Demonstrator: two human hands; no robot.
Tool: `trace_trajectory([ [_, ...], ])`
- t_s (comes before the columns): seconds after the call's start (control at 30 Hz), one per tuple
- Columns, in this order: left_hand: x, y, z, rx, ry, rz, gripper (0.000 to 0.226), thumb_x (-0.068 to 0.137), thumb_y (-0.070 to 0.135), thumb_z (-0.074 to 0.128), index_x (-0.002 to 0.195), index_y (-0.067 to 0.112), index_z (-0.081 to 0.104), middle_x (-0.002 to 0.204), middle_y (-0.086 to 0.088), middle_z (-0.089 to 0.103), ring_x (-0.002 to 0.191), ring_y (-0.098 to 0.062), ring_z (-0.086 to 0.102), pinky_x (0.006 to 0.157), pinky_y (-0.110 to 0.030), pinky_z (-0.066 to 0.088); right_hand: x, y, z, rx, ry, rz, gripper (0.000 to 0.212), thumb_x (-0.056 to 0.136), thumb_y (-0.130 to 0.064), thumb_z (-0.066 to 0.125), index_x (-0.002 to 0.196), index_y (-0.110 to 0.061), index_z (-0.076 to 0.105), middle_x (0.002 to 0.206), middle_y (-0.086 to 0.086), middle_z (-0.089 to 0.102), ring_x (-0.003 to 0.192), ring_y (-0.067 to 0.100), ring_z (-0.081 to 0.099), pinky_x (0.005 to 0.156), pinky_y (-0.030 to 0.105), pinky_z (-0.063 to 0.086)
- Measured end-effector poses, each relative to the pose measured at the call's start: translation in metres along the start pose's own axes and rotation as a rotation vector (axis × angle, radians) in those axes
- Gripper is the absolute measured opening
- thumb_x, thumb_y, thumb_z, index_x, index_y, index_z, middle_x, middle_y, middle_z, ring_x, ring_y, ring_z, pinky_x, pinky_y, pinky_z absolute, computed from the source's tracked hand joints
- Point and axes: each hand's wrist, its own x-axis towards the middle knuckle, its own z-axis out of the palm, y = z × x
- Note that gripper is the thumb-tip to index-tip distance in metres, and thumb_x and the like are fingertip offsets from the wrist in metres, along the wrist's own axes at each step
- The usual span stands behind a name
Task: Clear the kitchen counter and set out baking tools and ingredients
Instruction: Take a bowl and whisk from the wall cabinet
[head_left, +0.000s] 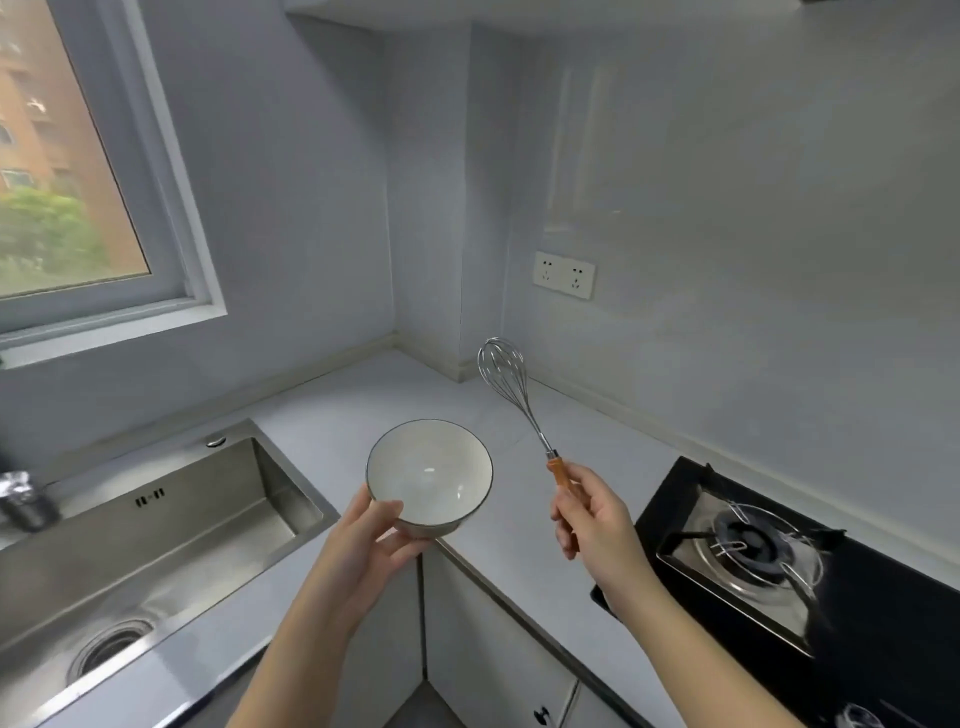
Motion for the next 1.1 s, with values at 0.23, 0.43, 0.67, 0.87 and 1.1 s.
trace_trajectory([
  [0.23,0.108,-0.005,-0.035,0.027,0.059,-0.127,0.039,0.088,0.001,0.048,0.121,0.016,0.061,0.105,-0.016,0.057,0.097,-0.037,0.059,0.086,-0.046,0.054,0.081,0.029,0.02,-0.055,0.014,0.085,0.027,0.099,-0.009,0.049,0.115,-0.026,0.06,0.072,0.003,0.055,0.05,0.011,0.042,0.049,0.023,0.037],
  [0.43,0.205,-0.015,-0.043,0.053,0.171,-0.193,0.038,0.088,-0.005,0.04,0.11,0.015,0.064,0.068,-0.009,0.057,0.073,-0.03,0.058,0.074,-0.04,0.054,0.182,0.058,0.022,-0.263,-0.141,0.174,0.026,0.098,-0.01,0.049,0.107,-0.031,0.062,0.074,0.0,0.06,0.044,0.0,0.039,0.047,0.015,0.032],
  [0.67,0.304,-0.015,-0.059,0.108,0.274,-0.267,0.035,0.086,-0.008,0.035,0.107,0.005,0.06,0.08,-0.011,0.043,0.079,-0.03,0.048,0.07,-0.038,0.052,0.293,0.079,0.035,-0.477,-0.309,0.266,0.015,0.095,-0.015,0.054,0.104,-0.021,0.063,0.073,-0.006,0.068,0.043,0.002,0.038,0.05,0.019,0.033],
  [0.87,0.377,-0.015,-0.074,0.147,0.319,-0.298,0.036,0.086,-0.009,0.033,0.109,-0.001,0.058,0.074,-0.009,0.046,0.068,-0.027,0.047,0.065,-0.038,0.052,0.367,0.096,0.055,-0.608,-0.346,0.285,0.014,0.09,-0.017,0.056,0.1,-0.02,0.065,0.071,-0.009,0.071,0.048,0.001,0.044,0.054,0.022,0.035],
  [1.1,0.45,-0.011,-0.093,0.168,0.331,-0.304,0.042,0.085,-0.008,0.04,0.116,0.007,0.063,0.093,-0.012,0.062,0.082,-0.03,0.057,0.07,-0.038,0.054,0.442,0.12,0.095,-0.702,-0.39,0.347,0.009,0.09,-0.017,0.057,0.093,-0.024,0.063,0.072,-0.01,0.07,0.069,-0.003,0.056,0.066,0.019,0.039],
])
